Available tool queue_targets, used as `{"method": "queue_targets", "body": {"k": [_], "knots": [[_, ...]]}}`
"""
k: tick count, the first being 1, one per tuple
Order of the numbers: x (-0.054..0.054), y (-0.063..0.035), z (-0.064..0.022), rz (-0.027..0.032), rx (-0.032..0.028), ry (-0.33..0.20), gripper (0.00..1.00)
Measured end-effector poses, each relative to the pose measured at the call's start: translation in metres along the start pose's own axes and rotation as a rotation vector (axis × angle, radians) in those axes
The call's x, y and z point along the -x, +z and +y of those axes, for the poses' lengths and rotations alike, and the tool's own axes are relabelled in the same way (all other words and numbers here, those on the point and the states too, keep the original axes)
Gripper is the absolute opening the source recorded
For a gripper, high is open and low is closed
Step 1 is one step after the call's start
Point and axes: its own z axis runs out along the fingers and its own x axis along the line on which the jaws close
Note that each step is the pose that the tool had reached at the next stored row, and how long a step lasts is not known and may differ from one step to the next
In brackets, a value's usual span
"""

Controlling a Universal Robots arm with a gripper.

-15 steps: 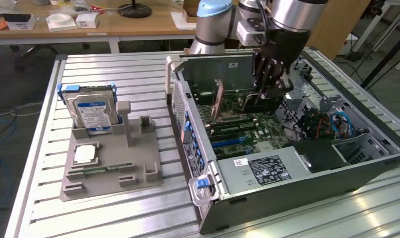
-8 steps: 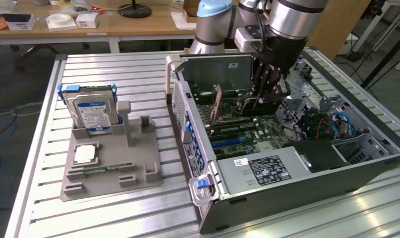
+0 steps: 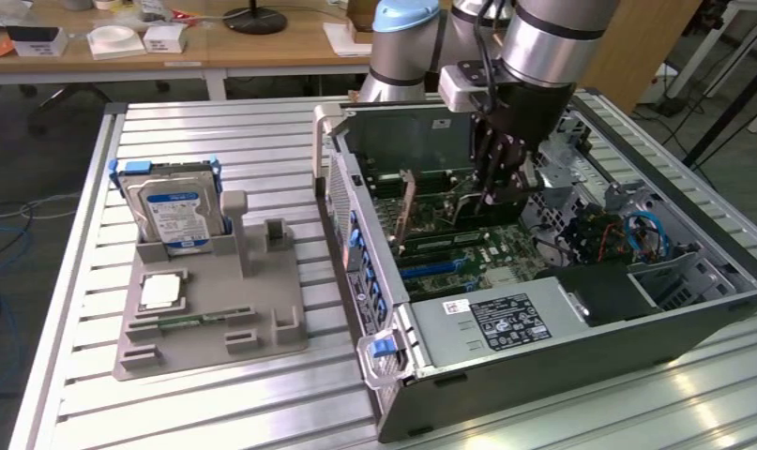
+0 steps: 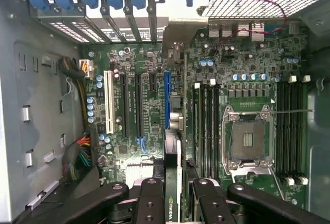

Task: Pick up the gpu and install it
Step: 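Insert the gpu into the slot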

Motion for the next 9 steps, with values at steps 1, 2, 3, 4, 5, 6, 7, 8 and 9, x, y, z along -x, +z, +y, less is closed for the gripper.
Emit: {"method": "queue_targets", "body": {"k": [1,2,3,4,5,6,7,8,9], "knots": [[0.0000,0.0010,0.0002,-0.0002,-0.0021,0.000,0.26],[0.0000,0.0014,0.0002,-0.0001,-0.0035,0.000,0.26],[0.0000,0.0014,0.0002,-0.0001,-0.0035,0.000,0.26],[0.0000,0.0014,0.0002,-0.0001,-0.0035,0.000,0.26],[-0.0001,0.0016,0.0003,0.0000,-0.0036,0.000,0.26],[-0.0002,0.0024,0.0006,-0.0004,-0.0037,0.000,0.26],[-0.0003,0.0033,0.0010,-0.0003,-0.0037,0.000,0.26],[-0.0005,0.0044,0.0016,-0.0002,-0.0036,0.000,0.26],[-0.0006,0.0056,0.0025,-0.0001,-0.0036,0.000,0.26]]}}
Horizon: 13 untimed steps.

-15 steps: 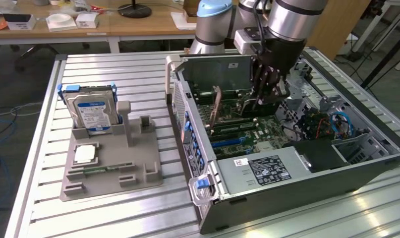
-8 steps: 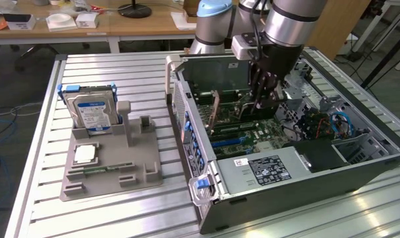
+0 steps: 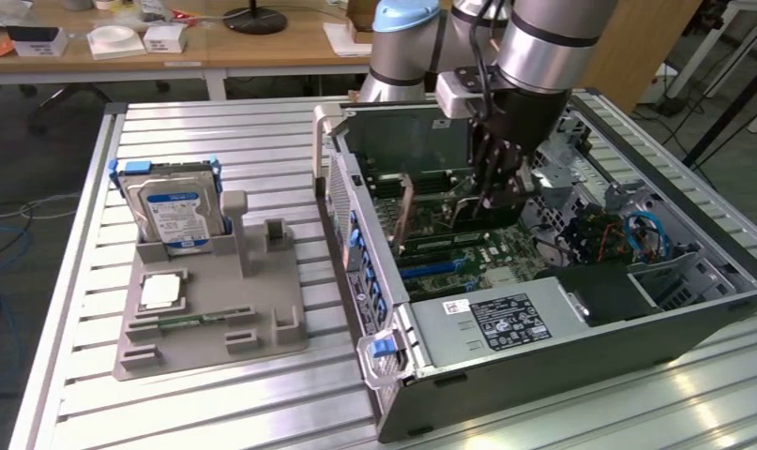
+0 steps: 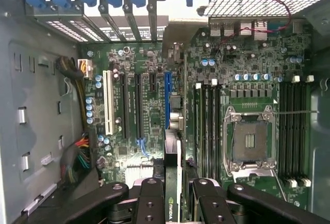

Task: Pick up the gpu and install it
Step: 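Insert the gpu into the slot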

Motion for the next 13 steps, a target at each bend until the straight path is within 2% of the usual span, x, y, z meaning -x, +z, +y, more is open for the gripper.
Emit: {"method": "queue_targets", "body": {"k": [4,13], "knots": [[-0.001,0.0056,0.0045,-0.0001,-0.0001,0.000,0.26],[-0.002,0.0216,0.0146,0.0040,-0.0002,0.000,0.26]]}}
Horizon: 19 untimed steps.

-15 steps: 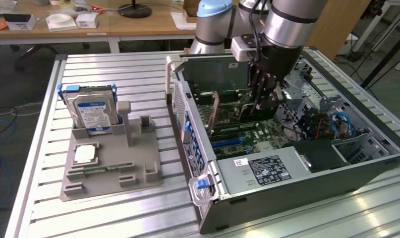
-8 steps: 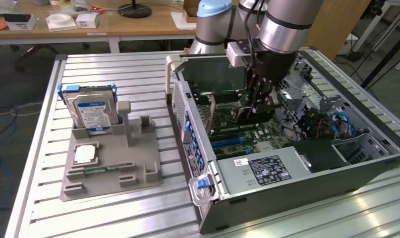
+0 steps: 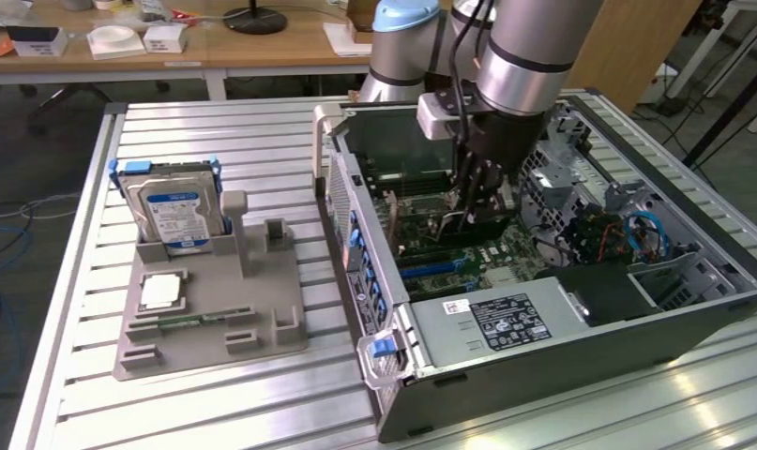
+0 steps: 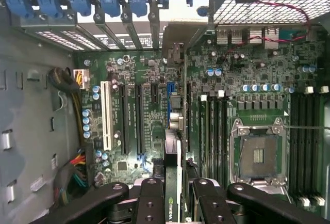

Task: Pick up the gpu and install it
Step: 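Insert the gpu into the slot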

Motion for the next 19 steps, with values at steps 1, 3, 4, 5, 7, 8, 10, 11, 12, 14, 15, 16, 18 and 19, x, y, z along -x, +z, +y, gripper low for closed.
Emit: {"method": "queue_targets", "body": {"k": [1,3,4,5,7,8,10,11,12,14,15,16,18,19], "knots": [[0.000,0.0018,0.0008,0.0004,0.0000,0.000,0.26],[0.000,0.0050,0.0021,0.0014,-0.0001,0.000,0.26],[0.000,0.0064,0.0027,0.0024,-0.0001,0.000,0.26],[0.000,0.0079,0.0033,0.0033,-0.0002,0.000,0.26],[-0.001,0.0104,0.0043,0.0056,-0.0002,0.000,0.26],[-0.001,0.0113,0.0048,0.0070,-0.0003,0.000,0.26],[-0.002,0.0126,0.0058,0.0095,-0.0003,0.000,0.26],[-0.002,0.0130,0.0064,0.0110,-0.0005,0.000,0.26],[-0.002,0.0134,0.0069,0.0128,-0.0006,0.000,0.26],[-0.003,0.0138,0.0080,0.0188,-0.0008,0.000,0.26],[-0.003,0.0139,0.0085,0.0222,-0.0010,0.000,0.26],[-0.003,0.0143,0.0092,0.0247,-0.0012,0.000,0.26],[-0.003,0.0152,0.0109,0.0283,-0.0013,0.000,0.26],[-0.003,0.0155,0.0114,0.0287,-0.0013,0.000,0.26]]}}
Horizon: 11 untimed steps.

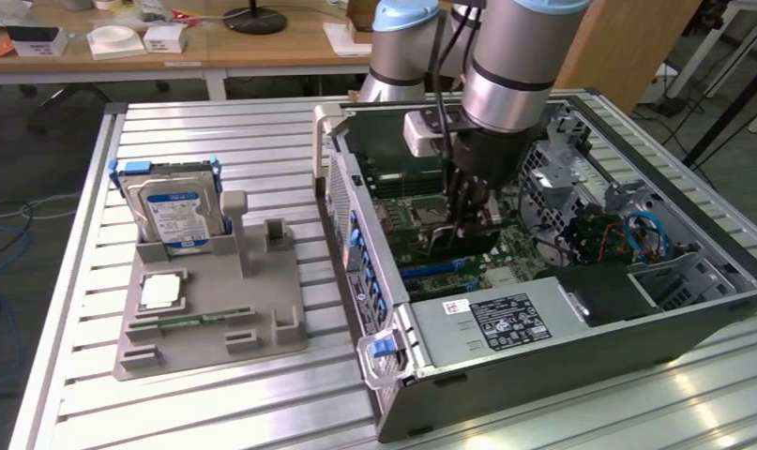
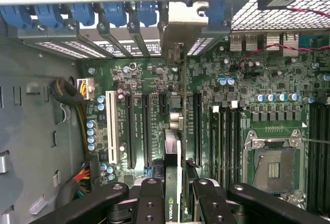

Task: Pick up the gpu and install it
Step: 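Insert the gpu into the slot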

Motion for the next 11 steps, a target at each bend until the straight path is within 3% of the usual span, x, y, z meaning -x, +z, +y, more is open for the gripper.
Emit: {"method": "queue_targets", "body": {"k": [11], "knots": [[0.0026,0.0060,0.0055,0.0000,-0.0008,0.000,0.26]]}}
